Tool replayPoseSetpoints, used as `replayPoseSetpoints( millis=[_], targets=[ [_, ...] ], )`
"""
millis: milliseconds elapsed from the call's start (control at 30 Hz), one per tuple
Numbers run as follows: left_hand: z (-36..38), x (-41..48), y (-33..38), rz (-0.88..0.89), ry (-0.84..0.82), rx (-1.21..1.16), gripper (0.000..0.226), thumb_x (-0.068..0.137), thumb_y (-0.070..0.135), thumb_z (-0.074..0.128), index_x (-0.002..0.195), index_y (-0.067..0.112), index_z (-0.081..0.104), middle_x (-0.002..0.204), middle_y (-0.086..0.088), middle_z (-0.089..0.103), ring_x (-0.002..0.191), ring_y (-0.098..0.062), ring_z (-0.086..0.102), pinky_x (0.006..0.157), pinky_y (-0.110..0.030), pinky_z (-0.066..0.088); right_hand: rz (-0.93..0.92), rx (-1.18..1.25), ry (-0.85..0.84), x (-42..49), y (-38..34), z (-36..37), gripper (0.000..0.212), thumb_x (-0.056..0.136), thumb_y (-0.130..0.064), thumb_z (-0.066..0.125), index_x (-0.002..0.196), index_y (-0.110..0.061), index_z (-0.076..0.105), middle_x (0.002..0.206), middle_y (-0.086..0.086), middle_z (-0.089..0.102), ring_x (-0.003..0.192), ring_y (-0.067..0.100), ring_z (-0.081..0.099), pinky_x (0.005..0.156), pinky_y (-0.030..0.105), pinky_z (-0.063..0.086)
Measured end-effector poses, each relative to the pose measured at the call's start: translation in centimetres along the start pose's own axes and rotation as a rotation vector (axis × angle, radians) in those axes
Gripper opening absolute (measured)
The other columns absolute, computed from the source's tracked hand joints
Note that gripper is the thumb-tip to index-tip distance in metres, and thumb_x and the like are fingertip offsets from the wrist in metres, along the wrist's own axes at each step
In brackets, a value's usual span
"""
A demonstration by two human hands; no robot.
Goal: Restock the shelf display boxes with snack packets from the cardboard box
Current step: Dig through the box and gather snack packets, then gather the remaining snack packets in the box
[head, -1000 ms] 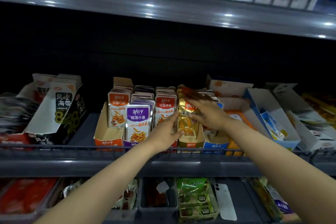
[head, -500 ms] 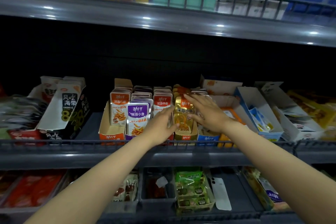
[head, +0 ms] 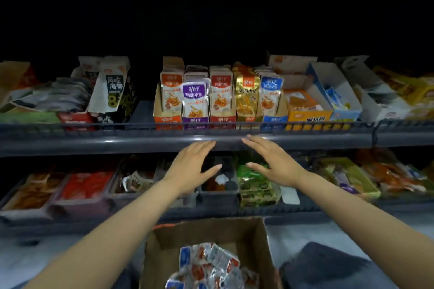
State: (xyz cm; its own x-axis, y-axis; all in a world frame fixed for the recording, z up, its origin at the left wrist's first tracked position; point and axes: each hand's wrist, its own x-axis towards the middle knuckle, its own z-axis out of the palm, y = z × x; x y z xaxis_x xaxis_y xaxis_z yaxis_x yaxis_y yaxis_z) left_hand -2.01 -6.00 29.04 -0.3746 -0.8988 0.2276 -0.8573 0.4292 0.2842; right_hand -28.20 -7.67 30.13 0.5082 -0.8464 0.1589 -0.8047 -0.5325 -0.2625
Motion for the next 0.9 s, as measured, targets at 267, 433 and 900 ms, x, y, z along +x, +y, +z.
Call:
replayPoseSetpoints(
  millis=[267, 433, 900],
  targets=[
    [9.6, -9.7, -4.3, -0.208, -0.294, -0.036, 0.074, 0.089, 0.066, 0.034, 0.149, 0.024, 0.024, 0.154, 0.003, 0.027, 0.142, -0.017, 0.024, 0.115, -0.034, 0.024, 0.133, 0.109, -0.257, -5.1, -1.3, 12.4, 0.065, 0.095, -0.047, 0.047, 0.15, -0.03, 0.019, 0.158, -0.007, 0.013, 0.146, 0.014, 0.011, 0.117, 0.031, 0.014],
    [15.2, -13.2, -7.1, -0.315, -0.47, -0.004, 0.067, 0.094, 0.058, 0.036, 0.149, 0.022, 0.024, 0.155, 0.001, 0.026, 0.141, -0.019, 0.025, 0.115, -0.04, 0.025, 0.263, 0.218, -0.411, -6.7, -0.6, 19.5, 0.066, 0.093, -0.048, 0.049, 0.15, -0.026, 0.022, 0.158, -0.005, 0.015, 0.145, 0.016, 0.016, 0.116, 0.031, 0.015],
    [27.4, -15.6, -11.0, -0.599, -0.701, -0.242, 0.055, 0.098, 0.047, 0.038, 0.144, 0.018, 0.033, 0.147, -0.008, 0.038, 0.129, -0.025, 0.043, 0.104, -0.036, 0.038, 0.67, 0.606, -0.564, -8.1, 1.2, 34.8, 0.053, 0.085, -0.033, 0.068, 0.13, -0.011, 0.052, 0.134, 0.013, 0.052, 0.125, 0.03, 0.048, 0.106, 0.04, 0.039]
  ],
)
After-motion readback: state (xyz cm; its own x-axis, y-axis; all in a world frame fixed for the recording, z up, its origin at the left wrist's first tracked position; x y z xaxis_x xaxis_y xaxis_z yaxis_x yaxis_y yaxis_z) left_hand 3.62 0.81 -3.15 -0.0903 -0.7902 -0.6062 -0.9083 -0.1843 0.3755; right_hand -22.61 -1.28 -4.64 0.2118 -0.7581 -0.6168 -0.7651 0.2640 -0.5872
